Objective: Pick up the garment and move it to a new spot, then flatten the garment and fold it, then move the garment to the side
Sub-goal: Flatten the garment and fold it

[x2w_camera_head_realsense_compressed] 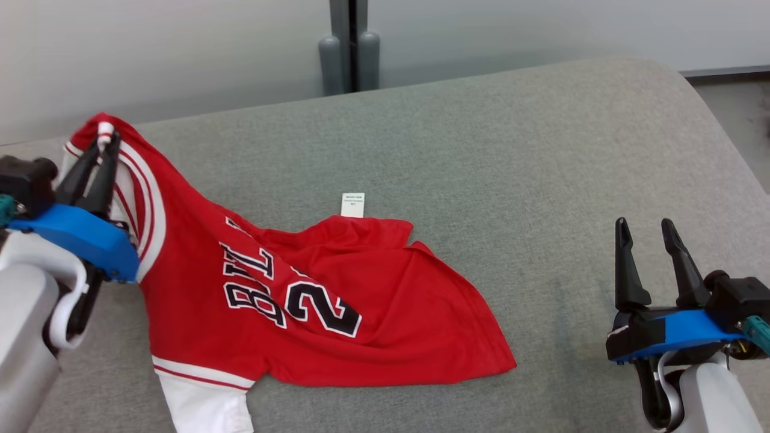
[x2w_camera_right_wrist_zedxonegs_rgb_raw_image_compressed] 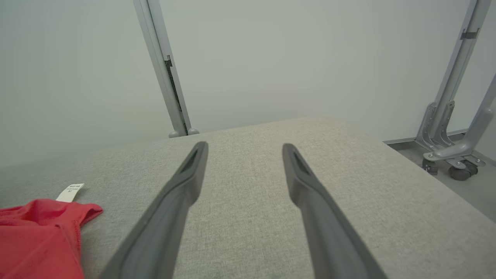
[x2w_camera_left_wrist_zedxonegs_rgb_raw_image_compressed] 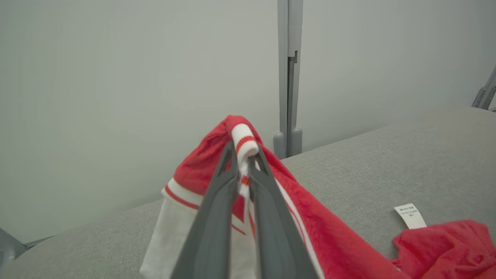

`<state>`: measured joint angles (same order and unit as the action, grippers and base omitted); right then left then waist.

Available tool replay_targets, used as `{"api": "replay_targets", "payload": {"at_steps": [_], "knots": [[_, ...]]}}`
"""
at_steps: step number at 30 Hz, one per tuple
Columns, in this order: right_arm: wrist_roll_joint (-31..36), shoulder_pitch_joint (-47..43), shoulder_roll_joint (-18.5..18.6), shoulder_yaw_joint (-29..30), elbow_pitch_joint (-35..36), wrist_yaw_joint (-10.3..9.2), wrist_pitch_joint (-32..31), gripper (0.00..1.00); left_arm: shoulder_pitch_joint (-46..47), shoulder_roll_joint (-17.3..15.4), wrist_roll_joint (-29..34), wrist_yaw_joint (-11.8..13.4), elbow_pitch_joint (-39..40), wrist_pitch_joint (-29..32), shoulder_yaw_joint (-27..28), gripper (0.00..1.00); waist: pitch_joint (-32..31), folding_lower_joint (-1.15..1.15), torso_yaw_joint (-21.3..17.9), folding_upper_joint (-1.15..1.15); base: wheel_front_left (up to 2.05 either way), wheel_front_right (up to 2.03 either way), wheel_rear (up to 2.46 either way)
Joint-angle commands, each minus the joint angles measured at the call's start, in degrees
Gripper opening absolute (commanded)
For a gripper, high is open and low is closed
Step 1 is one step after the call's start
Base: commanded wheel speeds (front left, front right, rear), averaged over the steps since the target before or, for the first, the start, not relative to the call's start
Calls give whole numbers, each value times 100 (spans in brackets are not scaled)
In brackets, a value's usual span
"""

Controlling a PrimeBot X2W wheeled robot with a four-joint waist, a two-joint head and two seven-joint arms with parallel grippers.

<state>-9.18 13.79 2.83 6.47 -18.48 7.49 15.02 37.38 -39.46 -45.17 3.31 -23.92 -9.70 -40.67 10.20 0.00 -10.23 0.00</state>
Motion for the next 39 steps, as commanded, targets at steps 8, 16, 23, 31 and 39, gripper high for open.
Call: {"api": "replay_targets", "payload": {"at_steps": [8, 16, 23, 31, 39], "knots": [[-27, 149, 10, 19, 85, 1, 22, 100, 462, 188, -147, -379, -1225, -175, 110, 8, 319, 0, -264, 0, 0, 0, 0], [-27, 131, 11, 77, 120, 1, 22, 100, 525, 540, -19, -575, -2019, -517, 206, 100, 401, 0, -257, 0, 0, 0, 0], [36, 44, 11, 73, 102, 1, 22, 100, -161, 747, 708, -248, -995, -548, 1280, 100, 134, 0, 62, 0, 0, 0, 0], [80, -44, 12, 38, -3, 1, 22, 100, -1603, 1342, 1671, -101, 531, -549, 2660, 100, -192, 0, 480, 0, 0, 0, 0], [128, -155, 12, 32, -62, 1, 22, 100, -2831, 2134, 2428, -285, 1440, -551, 3550, 100, -375, 0, 804, 0, 0, 0, 0]]}}
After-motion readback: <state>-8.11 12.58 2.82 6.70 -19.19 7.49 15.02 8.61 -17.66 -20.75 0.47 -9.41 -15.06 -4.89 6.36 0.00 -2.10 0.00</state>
